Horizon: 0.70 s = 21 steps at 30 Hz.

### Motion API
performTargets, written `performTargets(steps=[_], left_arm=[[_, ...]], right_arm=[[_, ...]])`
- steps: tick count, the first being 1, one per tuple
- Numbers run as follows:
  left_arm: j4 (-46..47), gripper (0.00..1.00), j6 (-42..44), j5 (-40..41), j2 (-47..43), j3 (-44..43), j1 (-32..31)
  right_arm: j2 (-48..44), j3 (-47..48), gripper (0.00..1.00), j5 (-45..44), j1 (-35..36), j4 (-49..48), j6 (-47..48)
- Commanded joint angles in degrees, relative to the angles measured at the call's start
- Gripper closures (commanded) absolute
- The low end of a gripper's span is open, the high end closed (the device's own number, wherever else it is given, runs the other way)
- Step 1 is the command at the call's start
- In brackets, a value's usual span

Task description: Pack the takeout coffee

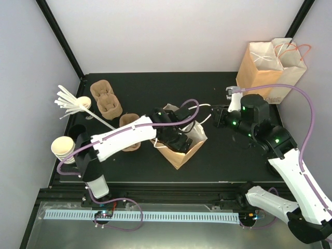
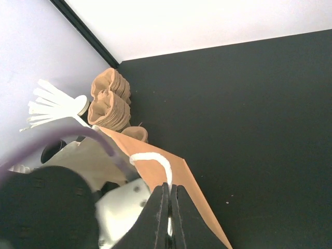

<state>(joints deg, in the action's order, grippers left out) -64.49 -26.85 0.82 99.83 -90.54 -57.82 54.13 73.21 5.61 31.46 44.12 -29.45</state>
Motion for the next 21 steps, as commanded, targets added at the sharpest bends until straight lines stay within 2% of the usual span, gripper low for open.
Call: performTargets(steps=[1,10,16,21], left_arm=[[-7.93,0.01,1.16,1.19,-3.94,-6.43,0.24],[-13.33,0.04,3.90,0.17,-10.41,-21.43,0.34],[-11.23,0.05,7.30,1.21,-17.47,-23.25,2.25],[-8.74,0.06,7.53,-7.53,-20.34,-23.20,5.50]], right_arm=[[0.23,0.70,0.99,-1.32,-0.35,-0.73,1.17],[-1.21,0.39,0.99,6.12,-0.29,-4.01,5.97],[-1.17,2.40,0.99,12.04,-0.34,-5.69,8.72],[0.50,5.03,0.99,10.28,-0.26,-3.08,10.14]])
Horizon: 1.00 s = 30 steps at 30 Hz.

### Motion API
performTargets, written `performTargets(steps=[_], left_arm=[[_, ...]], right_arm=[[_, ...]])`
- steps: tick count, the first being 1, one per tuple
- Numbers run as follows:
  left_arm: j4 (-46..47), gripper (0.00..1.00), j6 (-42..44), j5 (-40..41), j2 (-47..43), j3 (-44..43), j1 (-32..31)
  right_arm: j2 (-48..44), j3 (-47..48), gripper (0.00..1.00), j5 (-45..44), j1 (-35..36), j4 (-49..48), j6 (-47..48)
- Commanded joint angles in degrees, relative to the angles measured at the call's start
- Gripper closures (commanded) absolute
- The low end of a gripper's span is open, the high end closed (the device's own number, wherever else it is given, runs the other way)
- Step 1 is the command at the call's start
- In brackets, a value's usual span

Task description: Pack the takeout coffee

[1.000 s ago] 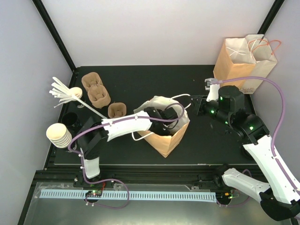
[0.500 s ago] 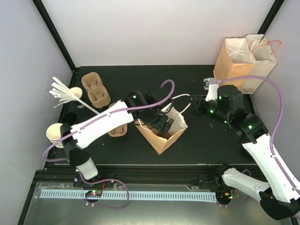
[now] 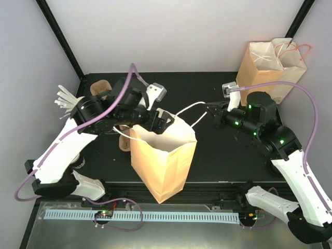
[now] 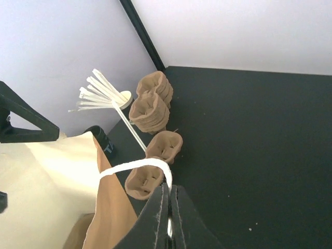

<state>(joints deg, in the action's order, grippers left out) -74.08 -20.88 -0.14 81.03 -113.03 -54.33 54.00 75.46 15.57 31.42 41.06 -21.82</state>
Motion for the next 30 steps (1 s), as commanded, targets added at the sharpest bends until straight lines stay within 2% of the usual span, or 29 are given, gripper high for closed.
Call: performTargets(steps=[1,4,6,11,15,17,20,22,24,27,30], left_arm=[[3.01,0.06,1.10,-9.65,-2.33,0.43,2.55],[13.41,0.06,-1.96,-19.80,-6.00,7.78,4.51],[21.42,0.07,-3.63,-22.30,-7.30,12.64,5.15],[30.72,0.08,-3.27,-20.13,-6.70,17.87,5.45],[30.81,0.10,-2.65,-18.72,-1.82,13.19,6.12],[29.26,0.10,-2.04,-14.35,-0.48,9.78,6.25],[33.78,0.07,-3.42,-11.68,-1.51,11.23,6.94],[45.10,0.07,-6.64,-14.99,-4.51,18.45,7.52],[62.14,0.07,-10.79,-18.39,-8.73,29.17,7.65],[87.53,0.07,-18.31,-18.81,-12.90,43.44,7.74],[102.76,0.08,-22.37,-17.65,-14.04,49.31,7.77]], right_arm=[[0.73,2.84,0.99,0.33,-0.26,0.06,2.69],[0.82,2.49,0.99,1.46,-0.26,-0.52,2.63],[1.06,1.97,0.99,3.55,-0.22,-1.12,2.34],[2.38,0.43,0.99,8.74,-0.17,-1.99,1.32],[3.75,0.21,0.99,6.73,-0.26,1.27,2.32],[3.95,-0.18,0.99,4.18,-0.22,2.95,2.63],[3.54,-2.17,0.99,4.13,-0.21,2.38,2.37],[3.44,-3.54,0.99,7.16,-0.22,0.41,1.75],[3.37,-4.70,0.99,10.11,-0.22,-1.67,0.89],[3.47,-5.41,0.99,11.40,-0.20,-3.11,-0.20],[3.42,-5.17,0.99,10.73,-0.21,-2.25,0.14]])
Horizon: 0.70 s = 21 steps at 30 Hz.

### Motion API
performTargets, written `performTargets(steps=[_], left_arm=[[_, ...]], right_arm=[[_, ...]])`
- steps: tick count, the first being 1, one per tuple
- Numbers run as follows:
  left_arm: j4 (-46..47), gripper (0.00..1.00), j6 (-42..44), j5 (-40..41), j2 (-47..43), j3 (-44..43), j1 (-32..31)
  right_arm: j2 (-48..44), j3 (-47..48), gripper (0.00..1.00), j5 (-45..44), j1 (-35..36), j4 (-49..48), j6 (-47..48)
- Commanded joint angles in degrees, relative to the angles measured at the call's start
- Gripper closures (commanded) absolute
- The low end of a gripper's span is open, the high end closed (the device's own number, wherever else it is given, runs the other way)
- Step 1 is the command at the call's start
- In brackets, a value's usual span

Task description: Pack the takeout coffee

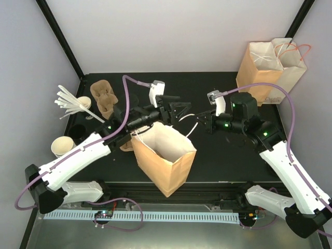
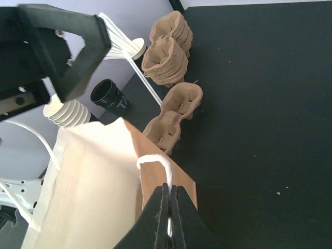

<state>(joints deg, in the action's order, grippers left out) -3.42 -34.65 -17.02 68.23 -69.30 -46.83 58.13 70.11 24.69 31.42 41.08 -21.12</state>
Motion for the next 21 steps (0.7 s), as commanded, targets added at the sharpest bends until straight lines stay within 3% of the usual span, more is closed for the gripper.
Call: performTargets(steps=[1,7,10,12,17,21], left_arm=[[34.95,0.08,-9.24,-0.74,-1.26,5.95,0.28],[47.61,0.07,-13.35,0.84,-0.04,5.62,0.33],[44.92,0.08,-12.59,1.69,-0.98,2.85,0.86],[32.95,0.08,-9.89,2.60,-2.05,-2.65,1.39],[-10.56,0.06,5.26,6.87,-1.33,-22.34,3.31],[-27.93,0.01,14.25,5.97,-2.35,-24.79,6.63]], right_arm=[[-0.87,0.20,0.99,1.12,-0.22,-1.79,-0.25],[-1.29,-0.90,0.99,1.10,-0.22,-2.02,-0.23],[-1.29,-0.88,0.99,0.70,-0.22,-1.54,-0.09],[-1.46,-0.25,0.99,-2.47,-0.22,0.10,0.14],[-3.10,1.84,0.99,-15.51,-0.30,4.72,0.31],[-3.72,3.20,0.99,-14.50,-0.31,4.63,1.35]])
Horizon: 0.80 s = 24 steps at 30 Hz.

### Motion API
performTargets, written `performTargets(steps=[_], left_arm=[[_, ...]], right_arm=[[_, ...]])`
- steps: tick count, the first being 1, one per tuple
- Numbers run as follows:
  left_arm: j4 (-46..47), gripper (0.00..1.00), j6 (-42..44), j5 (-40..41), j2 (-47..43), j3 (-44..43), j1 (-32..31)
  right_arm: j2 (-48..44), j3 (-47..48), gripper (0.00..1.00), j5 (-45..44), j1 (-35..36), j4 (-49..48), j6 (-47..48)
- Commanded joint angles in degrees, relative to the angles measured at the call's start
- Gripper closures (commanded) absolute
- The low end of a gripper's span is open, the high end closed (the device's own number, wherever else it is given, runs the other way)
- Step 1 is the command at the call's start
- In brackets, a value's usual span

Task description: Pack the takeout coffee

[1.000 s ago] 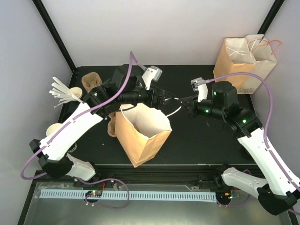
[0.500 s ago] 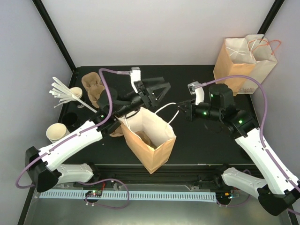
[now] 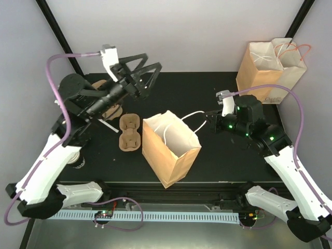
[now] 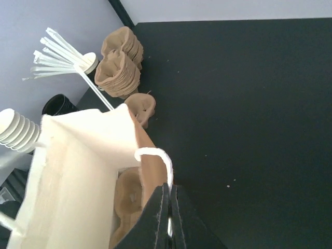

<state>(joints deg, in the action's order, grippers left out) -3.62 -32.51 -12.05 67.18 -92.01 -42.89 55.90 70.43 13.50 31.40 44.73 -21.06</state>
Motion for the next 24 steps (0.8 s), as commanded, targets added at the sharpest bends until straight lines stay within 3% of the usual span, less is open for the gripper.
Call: performTargets(steps=[1,6,10,14,20,24], left_arm=[[-31.46,0.01,14.88,0.22,-1.12,-2.46,3.25],[-51.35,0.01,26.20,6.90,3.11,-6.77,3.69],[-57.50,0.01,30.33,14.40,7.84,-8.08,3.99],[-59.93,0.02,33.19,14.14,12.23,-8.54,4.67],[-62.22,0.05,33.27,1.15,14.96,-8.04,4.72],[-60.78,0.04,27.77,-6.63,12.44,-3.84,4.59]], right_arm=[[-1.54,3.35,0.99,-1.54,-0.28,0.48,1.59],[-0.58,6.57,0.99,6.05,-0.28,-0.68,3.81],[1.97,10.40,0.99,8.84,-0.28,1.91,6.53],[3.69,13.94,0.99,10.54,-0.21,4.41,8.68],[4.24,14.58,0.99,10.43,-0.23,6.07,9.96],[4.22,12.62,0.99,9.88,-0.20,5.84,9.73]])
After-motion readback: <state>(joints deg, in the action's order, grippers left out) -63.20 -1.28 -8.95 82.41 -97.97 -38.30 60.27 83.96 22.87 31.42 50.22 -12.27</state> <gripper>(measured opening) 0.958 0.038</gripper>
